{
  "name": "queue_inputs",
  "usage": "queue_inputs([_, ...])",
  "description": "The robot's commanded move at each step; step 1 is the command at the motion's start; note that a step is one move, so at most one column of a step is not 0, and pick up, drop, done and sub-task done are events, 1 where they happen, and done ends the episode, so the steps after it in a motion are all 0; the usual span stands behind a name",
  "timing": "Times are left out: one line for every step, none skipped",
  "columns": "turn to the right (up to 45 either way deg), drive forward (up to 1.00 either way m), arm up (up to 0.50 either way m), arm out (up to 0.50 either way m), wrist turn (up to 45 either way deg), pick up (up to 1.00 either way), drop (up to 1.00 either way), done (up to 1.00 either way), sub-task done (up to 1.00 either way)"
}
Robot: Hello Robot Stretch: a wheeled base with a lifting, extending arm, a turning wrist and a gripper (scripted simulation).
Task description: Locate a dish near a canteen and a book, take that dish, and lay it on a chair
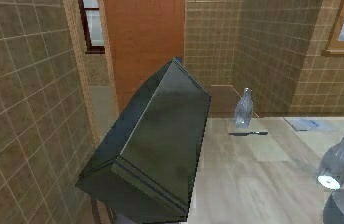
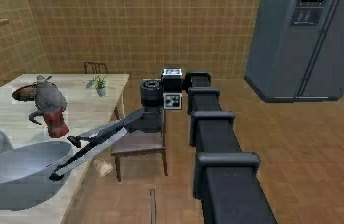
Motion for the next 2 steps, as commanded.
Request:
queue_inputs([0.0,0.00,0.00,0.00,0.0,0.00,1.00,0.00,0.00])
queue_inputs([0.0,0.00,0.00,-0.10,0.0,0.00,0.00,0.00,0.00])
